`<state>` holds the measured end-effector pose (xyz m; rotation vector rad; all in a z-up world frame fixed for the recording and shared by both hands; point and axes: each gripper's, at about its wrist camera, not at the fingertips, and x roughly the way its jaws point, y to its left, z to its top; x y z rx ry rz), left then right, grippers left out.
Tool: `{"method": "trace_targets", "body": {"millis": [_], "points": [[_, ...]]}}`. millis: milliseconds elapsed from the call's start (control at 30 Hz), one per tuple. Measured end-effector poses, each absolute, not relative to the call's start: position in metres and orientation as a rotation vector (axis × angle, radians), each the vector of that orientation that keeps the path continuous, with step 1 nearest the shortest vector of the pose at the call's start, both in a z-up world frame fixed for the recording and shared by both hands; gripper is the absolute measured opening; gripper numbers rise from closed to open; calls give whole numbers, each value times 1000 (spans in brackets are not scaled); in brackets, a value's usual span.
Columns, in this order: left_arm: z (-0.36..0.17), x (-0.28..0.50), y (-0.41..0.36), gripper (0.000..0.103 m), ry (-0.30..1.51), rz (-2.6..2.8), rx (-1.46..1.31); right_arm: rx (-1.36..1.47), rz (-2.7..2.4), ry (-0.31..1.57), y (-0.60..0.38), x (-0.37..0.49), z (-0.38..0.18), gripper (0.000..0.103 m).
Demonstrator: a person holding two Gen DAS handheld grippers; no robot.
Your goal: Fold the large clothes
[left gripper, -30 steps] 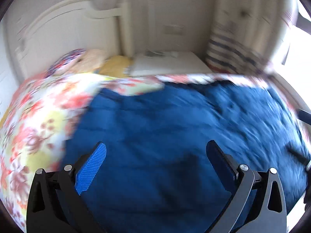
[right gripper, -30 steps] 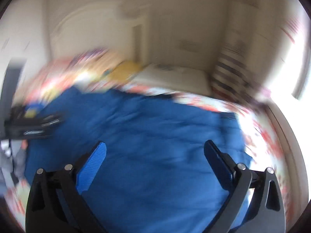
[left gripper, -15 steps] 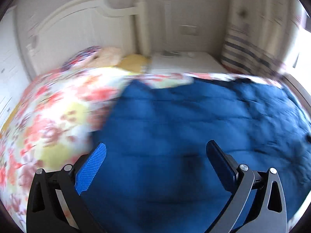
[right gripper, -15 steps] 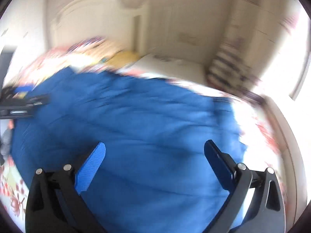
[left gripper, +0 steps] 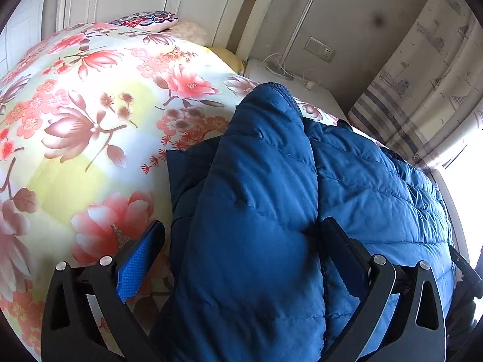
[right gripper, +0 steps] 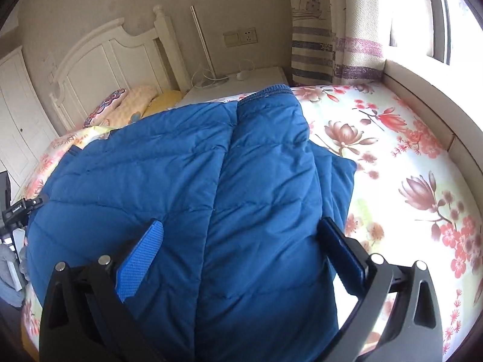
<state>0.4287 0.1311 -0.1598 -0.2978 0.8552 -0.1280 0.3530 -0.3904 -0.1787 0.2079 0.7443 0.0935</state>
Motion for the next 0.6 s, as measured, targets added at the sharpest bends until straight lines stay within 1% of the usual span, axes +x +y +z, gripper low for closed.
{"method": "trace_targets", "body": {"millis": [100, 133, 233, 300, 400, 433, 467, 500, 600], "points": [[-145, 414, 124, 98, 827, -2, -248, 187, 44, 716, -380, 339, -166, 100], [-138, 405, 119, 97, 802, 14, -250, 198, 54, 670, -374, 325, -157, 100], [-110, 365, 84, 98, 696, -77, -216, 151, 109, 580, -341, 293, -136, 100], [-103, 343, 44, 99, 659, -152, -123, 92, 164, 575, -312, 282, -133, 100], [-122, 330, -10, 99, 711, -201, 22, -94, 208, 602, -255, 274, -148, 100], [-133, 328, -21, 99, 724, -197, 59, -183, 224, 634, -234, 274, -163, 100], [-140, 325, -29, 99, 704, -164, 99, -235, 198, 646, -225, 275, -172, 101], [-144, 323, -33, 99, 698, -146, 131, -266, 177, 655, -221, 276, -175, 101], [-144, 327, -26, 99, 731, -165, 96, -205, 208, 687, -234, 279, -174, 101]]}}
